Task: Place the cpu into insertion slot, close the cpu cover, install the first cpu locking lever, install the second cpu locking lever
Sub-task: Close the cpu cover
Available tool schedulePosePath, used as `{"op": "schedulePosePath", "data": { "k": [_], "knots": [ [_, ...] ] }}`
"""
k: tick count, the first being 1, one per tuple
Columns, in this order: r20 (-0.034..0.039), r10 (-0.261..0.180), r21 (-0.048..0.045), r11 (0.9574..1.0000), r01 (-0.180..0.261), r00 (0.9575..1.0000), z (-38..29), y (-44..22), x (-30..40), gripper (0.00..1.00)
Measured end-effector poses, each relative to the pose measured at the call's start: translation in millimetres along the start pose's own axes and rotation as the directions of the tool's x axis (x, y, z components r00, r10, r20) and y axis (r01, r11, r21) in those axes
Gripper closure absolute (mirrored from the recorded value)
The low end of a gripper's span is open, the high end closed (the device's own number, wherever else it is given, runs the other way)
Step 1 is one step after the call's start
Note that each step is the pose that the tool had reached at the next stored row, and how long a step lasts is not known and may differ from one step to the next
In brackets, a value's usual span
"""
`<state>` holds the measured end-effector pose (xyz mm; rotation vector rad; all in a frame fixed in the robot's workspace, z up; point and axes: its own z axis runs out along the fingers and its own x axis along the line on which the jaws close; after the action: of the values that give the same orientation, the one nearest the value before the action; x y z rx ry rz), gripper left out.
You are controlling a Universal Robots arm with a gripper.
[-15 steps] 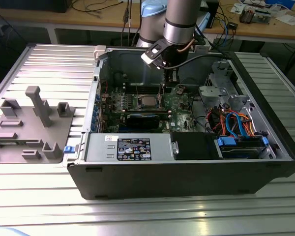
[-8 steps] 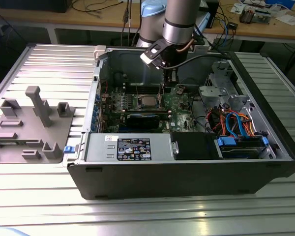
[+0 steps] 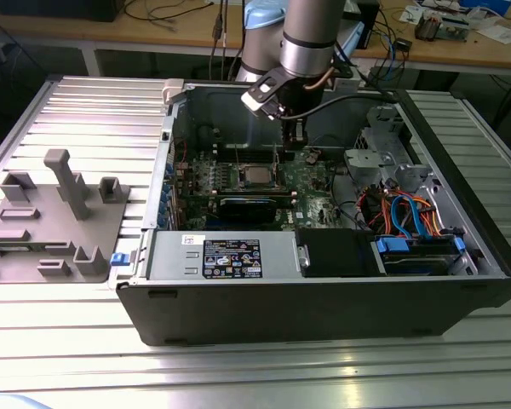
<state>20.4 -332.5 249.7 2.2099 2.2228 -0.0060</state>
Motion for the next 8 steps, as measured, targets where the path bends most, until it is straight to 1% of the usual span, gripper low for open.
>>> {"op": "schedulePosePath", "data": {
  "k": [8],
  "knots": [
    [0.0000, 0.000, 0.0000, 1.0000, 0.000, 1.0000, 0.0, -0.6, 0.0, 0.89]
  ]
}}
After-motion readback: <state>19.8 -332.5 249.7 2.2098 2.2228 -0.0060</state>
